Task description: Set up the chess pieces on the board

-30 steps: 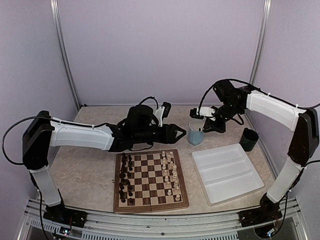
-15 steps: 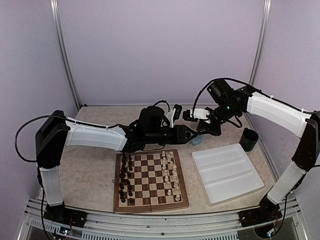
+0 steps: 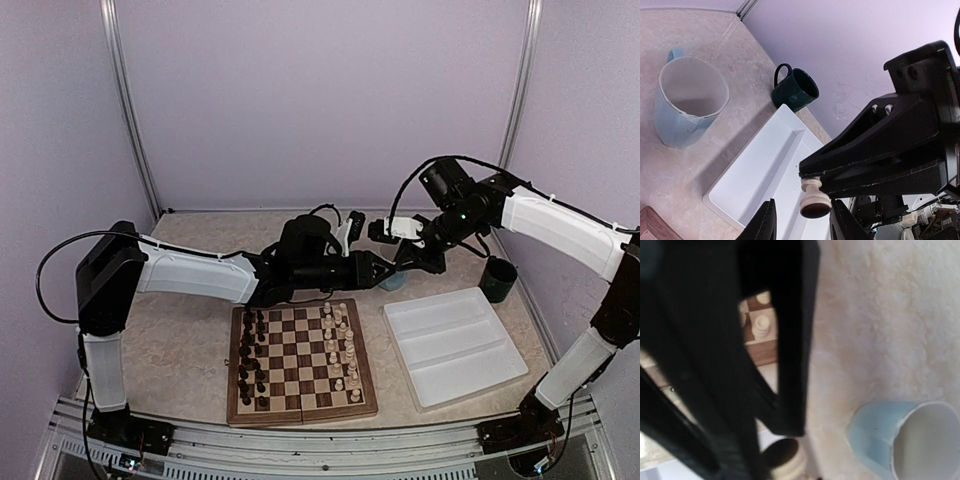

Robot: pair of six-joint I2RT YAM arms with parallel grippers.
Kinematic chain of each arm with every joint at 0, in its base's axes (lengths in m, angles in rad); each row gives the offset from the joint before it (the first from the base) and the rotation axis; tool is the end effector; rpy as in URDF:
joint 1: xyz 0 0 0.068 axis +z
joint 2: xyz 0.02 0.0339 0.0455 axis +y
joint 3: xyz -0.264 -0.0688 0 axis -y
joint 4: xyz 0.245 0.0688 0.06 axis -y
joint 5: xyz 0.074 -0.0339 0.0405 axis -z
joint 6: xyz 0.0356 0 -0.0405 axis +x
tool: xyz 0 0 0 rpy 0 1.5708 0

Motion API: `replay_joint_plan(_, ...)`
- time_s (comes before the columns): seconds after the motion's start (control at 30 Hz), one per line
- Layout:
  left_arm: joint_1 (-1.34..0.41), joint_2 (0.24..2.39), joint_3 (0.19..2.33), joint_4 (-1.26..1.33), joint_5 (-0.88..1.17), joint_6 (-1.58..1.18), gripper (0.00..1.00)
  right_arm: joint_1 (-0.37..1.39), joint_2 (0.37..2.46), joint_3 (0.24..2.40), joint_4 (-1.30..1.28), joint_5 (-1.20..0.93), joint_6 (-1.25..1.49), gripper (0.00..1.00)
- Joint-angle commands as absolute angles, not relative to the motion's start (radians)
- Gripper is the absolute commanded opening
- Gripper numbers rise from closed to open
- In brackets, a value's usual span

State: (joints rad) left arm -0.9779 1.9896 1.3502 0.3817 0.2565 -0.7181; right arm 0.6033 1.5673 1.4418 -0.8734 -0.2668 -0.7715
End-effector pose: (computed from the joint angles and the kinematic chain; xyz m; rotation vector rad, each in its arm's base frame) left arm 0.2521 -0.3904 0.2290 0.4699 2.0164 -1.3664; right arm 0.2650 0.1940 0.3153 -1.6876 1.8978 0.2767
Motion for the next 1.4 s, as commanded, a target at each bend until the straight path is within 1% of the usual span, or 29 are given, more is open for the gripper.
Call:
replay_joint_plan(0.0, -0.971, 1.997, 1.361, 0.446, 0.284, -0.729, 0.37, 0.623, 1.536, 1.418, -0.878, -0.279, -0.767, 0.06)
replay_joint_plan(0.1, -0.969, 1.994, 1.356, 0.461, 0.287, -0.730, 0.36, 0.628, 1.533, 1.407, -0.874, -0.274, -0.769, 0.06)
replay_joint_plan(0.23, -0.967, 1.998, 1.356, 0.479, 0.308, -0.739, 0.27, 0.635, 1.531, 1.407, -0.870, -0.273, -0.767, 0.06)
replay_joint_plan(0.3, -0.966, 2.004, 1.359, 0.481, 0.319, -0.745, 0.24, 0.636, 1.532, 1.410, -0.867, -0.273, -0.766, 0.06)
replay_joint_plan(0.43, -0.966, 2.007, 1.354, 0.479, 0.326, -0.755, 0.27, 0.637, 1.540, 1.416, -0.863, -0.264, -0.761, 0.06)
replay_joint_plan(0.63, -0.958, 2.005, 1.343, 0.474, 0.326, -0.763, 0.26, 0.636, 1.545, 1.418, -0.854, -0.258, -0.756, 0.07)
replay_joint_plan(0.87, -0.952, 2.003, 1.333, 0.472, 0.330, -0.774, 0.28, 0.636, 1.554, 1.426, -0.841, -0.249, -0.747, 0.07)
replay_joint_plan(1.0, -0.948, 2.005, 1.330, 0.476, 0.338, -0.776, 0.25, 0.637, 1.561, 1.428, -0.837, -0.253, -0.746, 0.07)
replay_joint_plan(1.2, -0.942, 2.015, 1.328, 0.492, 0.363, -0.787, 0.16, 0.637, 1.569, 1.441, -0.835, -0.261, -0.742, 0.08)
replay_joint_plan(1.3, -0.939, 2.022, 1.326, 0.508, 0.378, -0.796, 0.14, 0.637, 1.571, 1.444, -0.827, -0.257, -0.737, 0.10)
replay_joint_plan(1.33, -0.938, 2.022, 1.321, 0.521, 0.382, -0.796, 0.13, 0.637, 1.571, 1.445, -0.822, -0.255, -0.732, 0.13)
replay_joint_plan(1.37, -0.937, 2.017, 1.314, 0.535, 0.384, -0.797, 0.13, 0.636, 1.566, 1.446, -0.815, -0.251, -0.722, 0.18)
